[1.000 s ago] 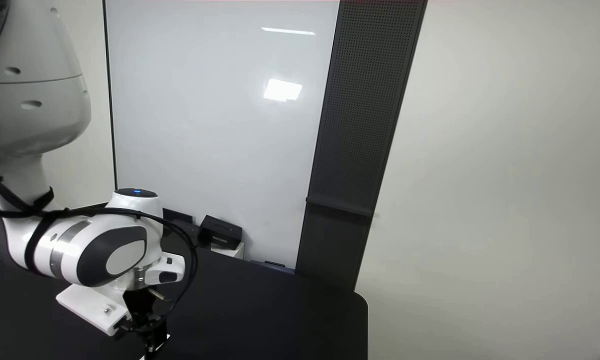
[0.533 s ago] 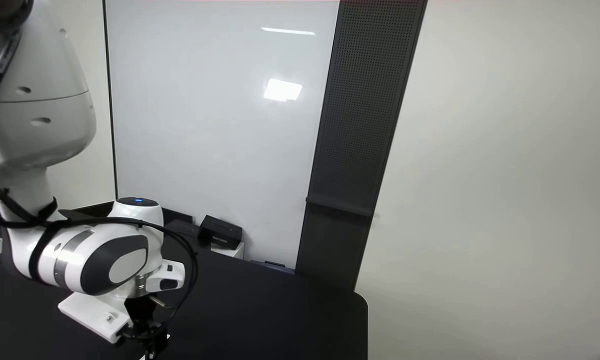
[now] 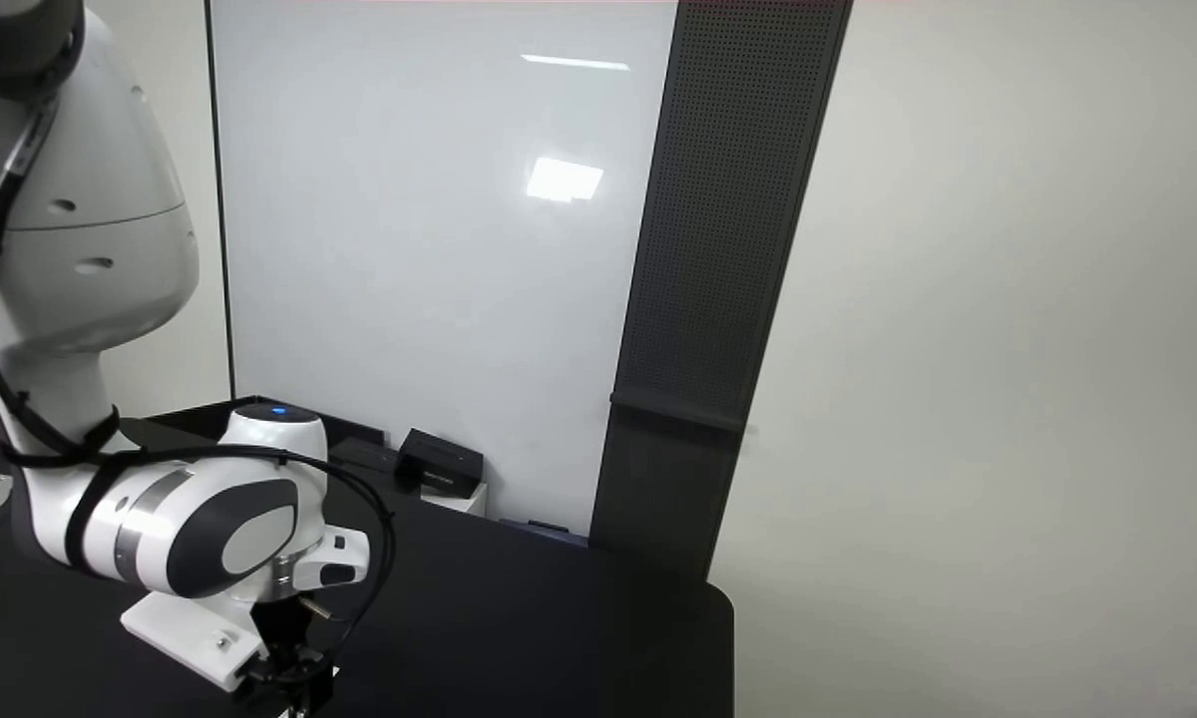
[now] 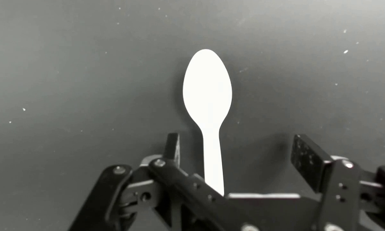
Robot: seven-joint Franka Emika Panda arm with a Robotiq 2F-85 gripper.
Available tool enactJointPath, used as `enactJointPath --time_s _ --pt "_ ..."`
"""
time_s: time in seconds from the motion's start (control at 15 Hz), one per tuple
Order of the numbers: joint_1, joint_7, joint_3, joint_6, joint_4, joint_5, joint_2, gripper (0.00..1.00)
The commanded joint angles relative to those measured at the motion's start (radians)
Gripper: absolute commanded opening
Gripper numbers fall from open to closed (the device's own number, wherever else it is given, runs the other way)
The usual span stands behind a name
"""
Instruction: Put the spoon in the mug, put it back on the table, then put it in the mug again
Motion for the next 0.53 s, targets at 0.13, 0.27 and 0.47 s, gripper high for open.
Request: enactJointPath --time_s 0.13,0.27,0.47 --pt "0.015 0.013 -0.009 -0.010 0.047 -0.007 0.034 0.45" --pt "0.021 0.016 -0.011 -0.015 0.054 -0.007 0.035 0.32" --pt "0.022 0.020 -0.014 -0.020 0.057 -0.005 0.027 0.12"
